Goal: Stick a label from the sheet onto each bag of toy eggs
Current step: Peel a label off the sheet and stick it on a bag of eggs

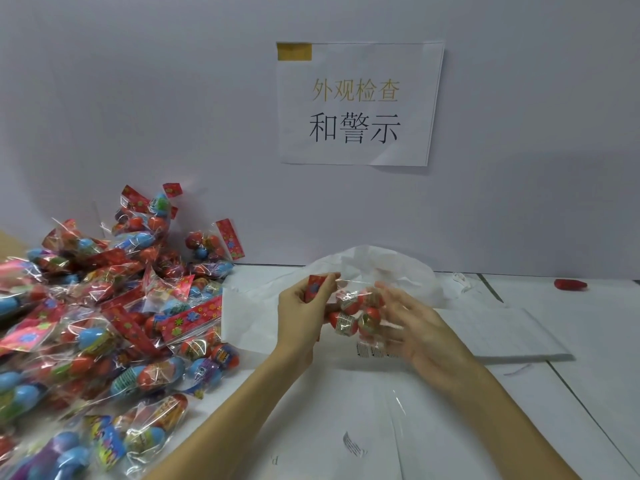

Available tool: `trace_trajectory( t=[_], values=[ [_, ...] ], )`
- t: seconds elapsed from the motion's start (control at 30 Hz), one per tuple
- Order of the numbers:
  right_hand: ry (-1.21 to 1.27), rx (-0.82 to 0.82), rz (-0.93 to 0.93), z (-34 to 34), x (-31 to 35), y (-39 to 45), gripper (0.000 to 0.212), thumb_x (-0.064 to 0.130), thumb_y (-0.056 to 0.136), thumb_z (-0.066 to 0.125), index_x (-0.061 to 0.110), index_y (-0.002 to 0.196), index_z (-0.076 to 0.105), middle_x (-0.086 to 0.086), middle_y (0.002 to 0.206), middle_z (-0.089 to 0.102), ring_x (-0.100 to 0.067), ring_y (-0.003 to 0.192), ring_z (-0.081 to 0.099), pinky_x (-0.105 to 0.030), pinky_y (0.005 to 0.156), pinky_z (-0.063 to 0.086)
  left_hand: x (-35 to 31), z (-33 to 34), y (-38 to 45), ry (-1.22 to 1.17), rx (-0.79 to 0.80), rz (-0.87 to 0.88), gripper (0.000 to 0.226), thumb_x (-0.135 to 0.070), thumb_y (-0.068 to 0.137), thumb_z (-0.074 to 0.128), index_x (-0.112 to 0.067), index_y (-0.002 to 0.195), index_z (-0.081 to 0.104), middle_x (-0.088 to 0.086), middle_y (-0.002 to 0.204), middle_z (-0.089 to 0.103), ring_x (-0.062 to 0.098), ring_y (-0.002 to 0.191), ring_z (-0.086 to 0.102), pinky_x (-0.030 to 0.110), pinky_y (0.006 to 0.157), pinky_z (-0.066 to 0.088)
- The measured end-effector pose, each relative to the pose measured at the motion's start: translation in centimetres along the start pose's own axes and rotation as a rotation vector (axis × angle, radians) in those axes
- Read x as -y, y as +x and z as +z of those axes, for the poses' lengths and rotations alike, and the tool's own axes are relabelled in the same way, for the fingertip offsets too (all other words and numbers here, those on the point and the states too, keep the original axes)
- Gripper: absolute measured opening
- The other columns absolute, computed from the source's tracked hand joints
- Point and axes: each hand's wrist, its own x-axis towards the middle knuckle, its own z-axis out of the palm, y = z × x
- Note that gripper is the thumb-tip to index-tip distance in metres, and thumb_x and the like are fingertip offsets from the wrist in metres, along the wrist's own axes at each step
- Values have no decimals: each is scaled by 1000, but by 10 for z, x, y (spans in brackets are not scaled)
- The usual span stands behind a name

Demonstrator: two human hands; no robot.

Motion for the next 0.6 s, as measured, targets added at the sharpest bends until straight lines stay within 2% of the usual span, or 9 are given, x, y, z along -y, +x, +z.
trace_trajectory(
  t=[0.07,0.13,0.23,0.3,0.33,0.47,0.53,0.57,0.6],
  values=[
    [-54,45,34,1,-2,-1,45,21,95,72,6,136,61,-22,121,74,-41,109,73,-46,90,63,-2,-2,1,-16,-46,-8,13,-24,100,69,-16,107,78,3,98,81,25,88,79,37,72,65],
    [-111,-3,29,3,-2,0,47,18,95,74,6,137,58,-22,116,76,-39,106,75,-40,87,61,-7,-5,4,27,-36,-11,14,-28,99,71,-20,110,76,0,99,81,23,90,78,36,77,64],
    [-299,-64,-50,5,0,-1,43,37,86,77,17,125,74,-15,109,79,-29,93,75,-34,79,56,-15,-12,10,175,115,-97,33,-48,94,71,-22,113,76,-2,104,80,24,96,76,31,78,61],
    [-329,-45,-58,4,-2,0,33,40,89,72,22,115,80,-10,106,80,-23,88,76,-30,72,59,-16,-15,10,188,251,-150,36,-49,90,75,-16,105,81,5,101,80,27,90,77,29,74,61],
    [-329,-30,-55,4,-3,-1,30,40,93,68,22,114,80,-9,104,80,-21,87,77,-29,70,60,-15,-15,9,167,271,-137,32,-44,89,78,-14,98,82,9,97,80,27,86,76,30,73,62],
    [-524,-12,-144,6,-3,-1,28,38,106,52,34,122,75,4,89,79,-14,77,75,-25,62,57,-10,-13,10,121,147,-38,22,-36,87,81,-13,87,82,11,92,79,26,86,74,39,81,61],
    [-789,-64,-284,1,-6,0,29,35,109,49,54,109,71,14,67,70,-4,62,66,-19,59,49,-12,-11,10,103,133,15,23,-39,84,82,-16,86,82,7,89,79,18,84,75,28,75,58],
    [-915,-87,-336,-1,-6,0,33,35,110,48,61,104,67,13,59,65,-5,55,61,-18,58,46,-14,-11,8,104,140,43,25,-42,81,82,-18,86,83,4,90,80,13,84,75,21,74,55],
    [-946,-100,-366,-4,-5,0,33,34,110,48,62,109,66,11,56,65,-8,52,60,-20,59,48,-16,-11,6,113,142,68,29,-48,79,81,-21,88,83,0,91,80,7,85,74,16,76,52]
  ],
)
